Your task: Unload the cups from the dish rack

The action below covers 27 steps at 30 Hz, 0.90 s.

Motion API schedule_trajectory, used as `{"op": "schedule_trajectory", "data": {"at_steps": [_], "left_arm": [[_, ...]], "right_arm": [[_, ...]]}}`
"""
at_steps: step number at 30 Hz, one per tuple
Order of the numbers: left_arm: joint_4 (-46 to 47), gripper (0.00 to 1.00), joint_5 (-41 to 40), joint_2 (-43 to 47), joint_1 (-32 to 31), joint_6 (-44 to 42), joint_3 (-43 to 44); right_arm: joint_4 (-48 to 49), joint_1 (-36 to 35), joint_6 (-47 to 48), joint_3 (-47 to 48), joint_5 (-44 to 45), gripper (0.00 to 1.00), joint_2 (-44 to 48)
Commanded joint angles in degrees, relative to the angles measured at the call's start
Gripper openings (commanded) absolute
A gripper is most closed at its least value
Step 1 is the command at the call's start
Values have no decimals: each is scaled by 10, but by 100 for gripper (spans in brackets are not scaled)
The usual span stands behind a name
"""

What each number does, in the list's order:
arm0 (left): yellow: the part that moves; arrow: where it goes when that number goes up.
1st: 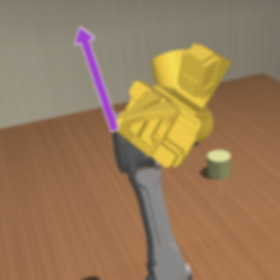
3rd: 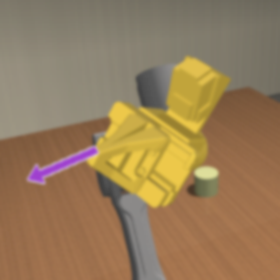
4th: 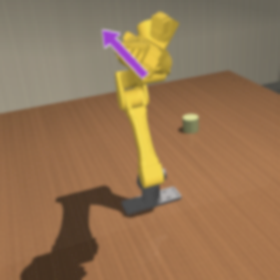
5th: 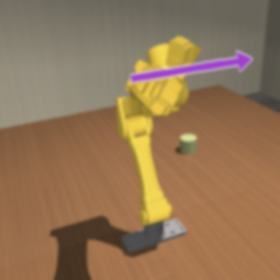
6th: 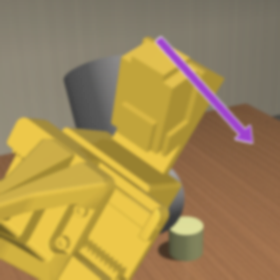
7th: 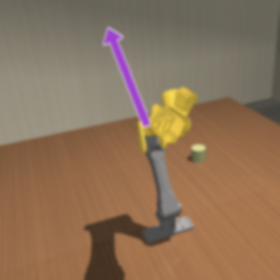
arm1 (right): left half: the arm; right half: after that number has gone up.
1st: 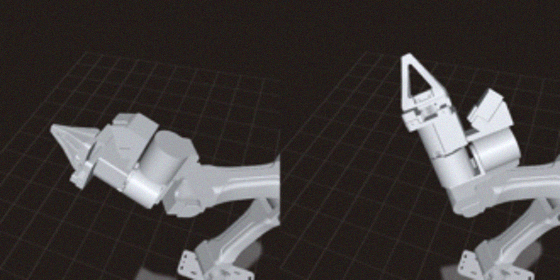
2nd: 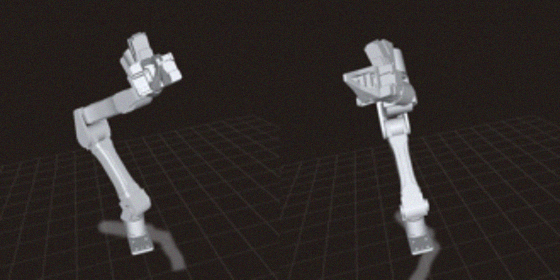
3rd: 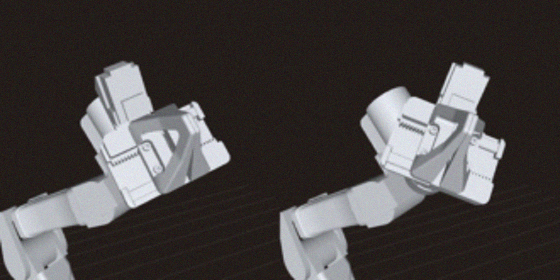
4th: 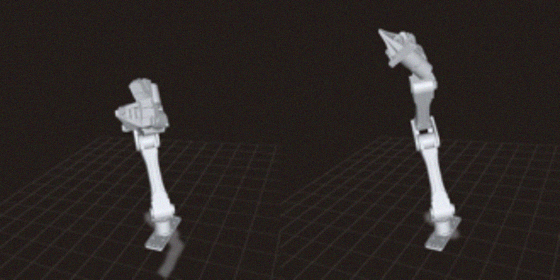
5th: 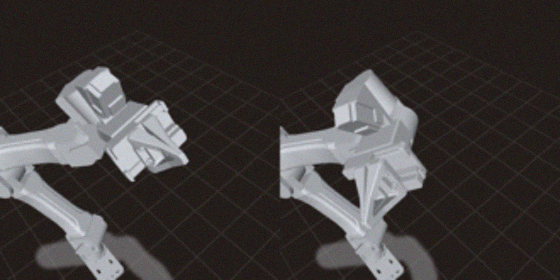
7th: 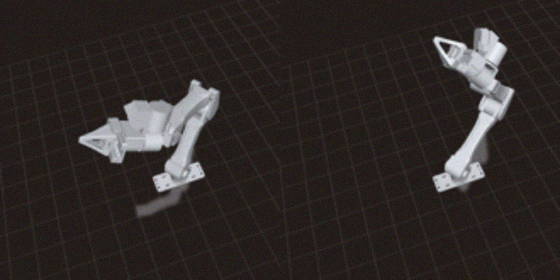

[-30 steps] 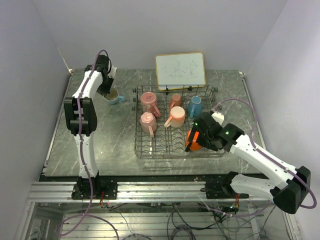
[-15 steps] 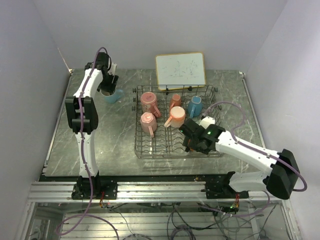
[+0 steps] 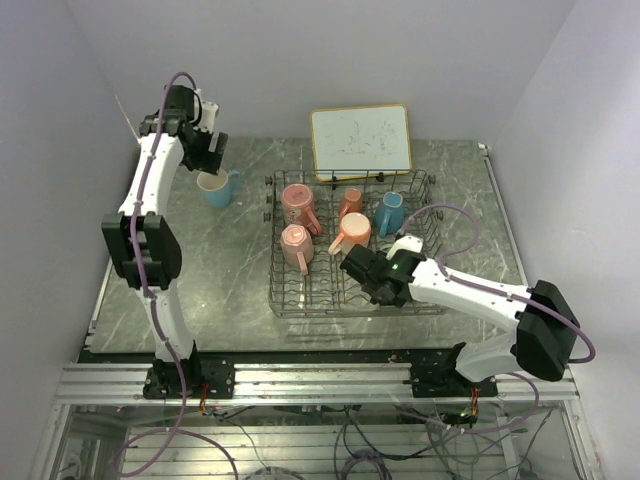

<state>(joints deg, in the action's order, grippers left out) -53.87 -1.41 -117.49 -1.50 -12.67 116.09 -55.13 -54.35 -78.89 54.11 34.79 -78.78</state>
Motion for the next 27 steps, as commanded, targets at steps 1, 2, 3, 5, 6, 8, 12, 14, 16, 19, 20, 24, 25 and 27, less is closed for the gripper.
{"op": "schedule_trajectory", "data": {"at_steps": [1, 2, 3, 5, 6, 8, 12, 14, 16, 19, 20, 24, 25, 27], "left_arm": [[-32, 99, 38, 74, 6, -24, -24], [-40, 99, 46, 87, 20, -28, -34], [-44, 99, 50, 104, 24, -33, -47], [-49, 99, 58, 139, 29, -45, -80], [-50, 99, 63, 159, 31, -52, -100], [-52, 99, 73, 202, 31, -69, -139], [-59, 99, 100, 261, 31, -77, -200], [-64, 99, 110, 281, 31, -76, -216], [-72, 99, 116, 295, 31, -75, -226], [-78, 99, 122, 309, 31, -72, -244], [-80, 99, 122, 313, 31, -71, -252], [-75, 99, 117, 334, 31, -68, -278], [-76, 99, 117, 338, 31, -65, -279], [-75, 99, 121, 344, 31, -60, -280]], "right_arm": [[-1, -7, -23, -2, 41, 47, -12], [0, -9, -22, -4, 43, 44, -12], [-2, -11, -20, -5, 45, 41, -11], [-1, -16, -10, -7, 51, 35, -6], [3, -17, 2, -9, 53, 34, -3], [4, -17, 37, -8, 55, 33, -6], [-33, -29, 73, 11, 52, 31, -14], [-47, -32, 83, 13, 43, 32, -10], [-57, -33, 99, 14, 34, 35, -2], [-73, -33, 105, 11, 27, 36, 7], [-74, -34, 105, 11, 26, 36, 11], [-78, -33, 68, 10, 45, 36, 20], [-74, -33, 57, 9, 54, 36, 24], [-61, -34, 46, 9, 66, 36, 31]]}}
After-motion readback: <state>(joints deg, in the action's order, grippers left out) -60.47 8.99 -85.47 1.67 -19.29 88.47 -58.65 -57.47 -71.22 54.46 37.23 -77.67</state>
